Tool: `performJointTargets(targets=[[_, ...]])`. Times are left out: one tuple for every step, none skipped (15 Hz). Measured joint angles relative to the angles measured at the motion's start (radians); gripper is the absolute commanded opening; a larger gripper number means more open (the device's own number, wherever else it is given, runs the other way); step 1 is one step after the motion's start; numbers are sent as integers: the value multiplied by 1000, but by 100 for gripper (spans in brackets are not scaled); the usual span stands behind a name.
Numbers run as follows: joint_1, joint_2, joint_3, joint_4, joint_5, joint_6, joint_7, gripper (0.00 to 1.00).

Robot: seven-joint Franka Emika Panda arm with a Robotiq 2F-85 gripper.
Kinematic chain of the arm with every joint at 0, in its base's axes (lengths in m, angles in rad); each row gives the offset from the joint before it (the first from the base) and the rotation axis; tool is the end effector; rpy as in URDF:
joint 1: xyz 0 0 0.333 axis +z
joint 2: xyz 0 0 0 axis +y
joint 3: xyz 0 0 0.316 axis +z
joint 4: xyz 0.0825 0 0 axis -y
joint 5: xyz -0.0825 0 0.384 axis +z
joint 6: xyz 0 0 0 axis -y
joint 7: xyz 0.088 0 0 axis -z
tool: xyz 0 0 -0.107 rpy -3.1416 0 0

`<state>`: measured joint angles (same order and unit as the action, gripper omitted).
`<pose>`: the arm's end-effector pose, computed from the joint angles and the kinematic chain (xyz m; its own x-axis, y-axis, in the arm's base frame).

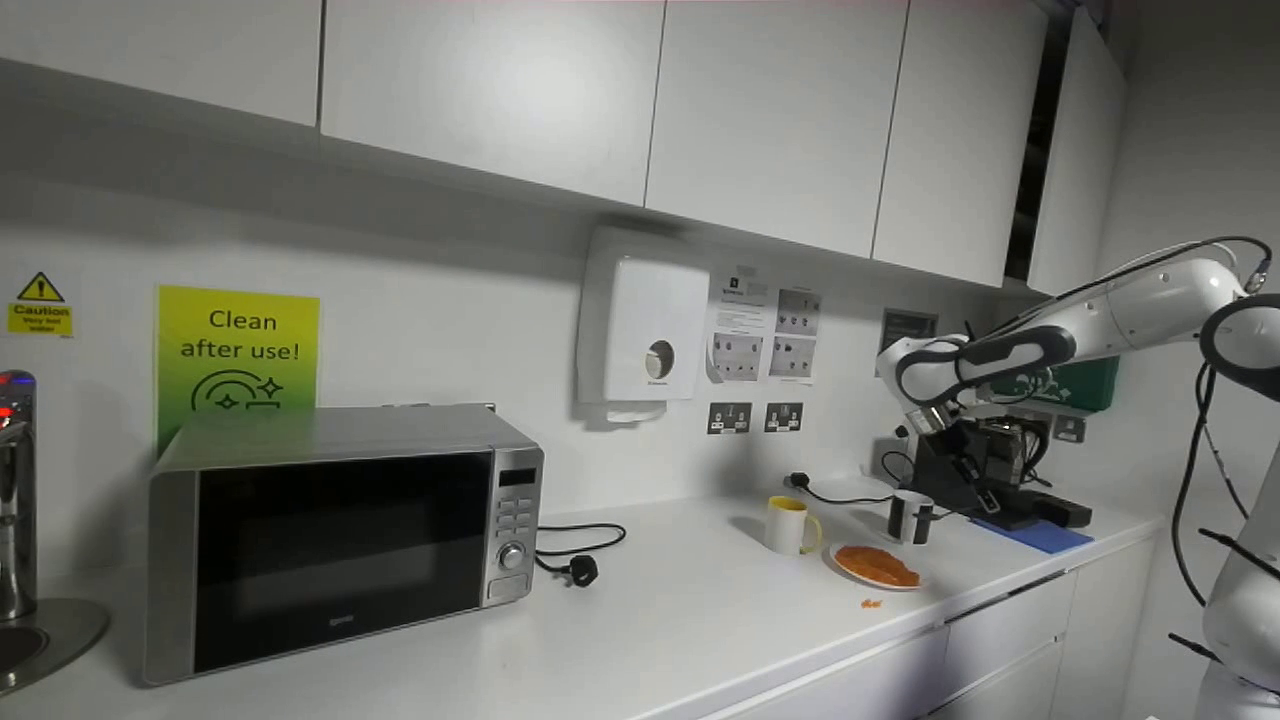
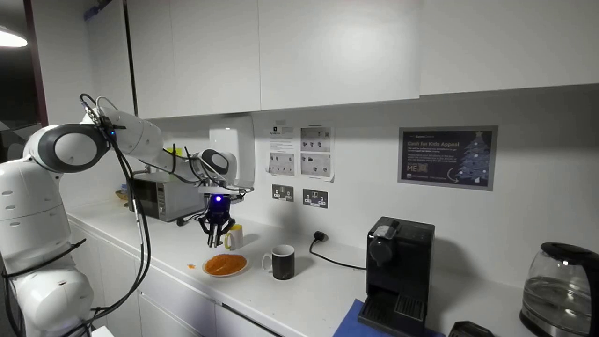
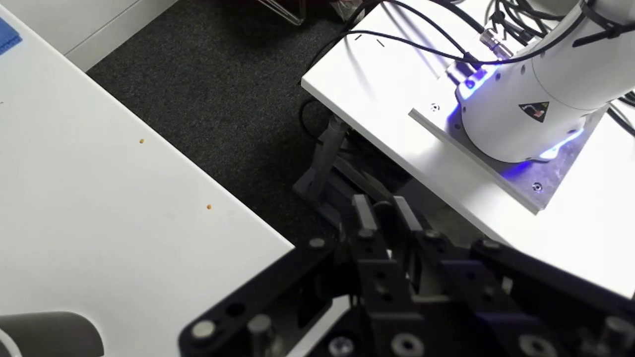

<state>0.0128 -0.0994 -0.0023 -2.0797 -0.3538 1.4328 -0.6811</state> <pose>0.4586 -0.0361 0.4479 0.5732 0.5598 -0.5983 0.6549 -0.7519 -0.0761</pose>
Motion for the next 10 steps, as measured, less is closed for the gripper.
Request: performJointTargets(targets=[[0, 0, 0, 0, 0, 0, 0, 13], [0, 0, 0, 0, 0, 0, 0, 13], [0, 0, 0, 0, 0, 0, 0, 13], [0, 0, 0, 0, 0, 0, 0, 3], [0, 0, 0, 0, 0, 0, 0, 3], [0, 1, 0, 0, 1, 0, 0, 3], [0, 5, 0, 0, 1, 0, 0, 3], [1, 8, 0, 0, 1, 0, 0, 3], [1, 12, 0, 0, 1, 0, 0, 3], [1, 15, 0, 0, 0, 0, 0, 3]])
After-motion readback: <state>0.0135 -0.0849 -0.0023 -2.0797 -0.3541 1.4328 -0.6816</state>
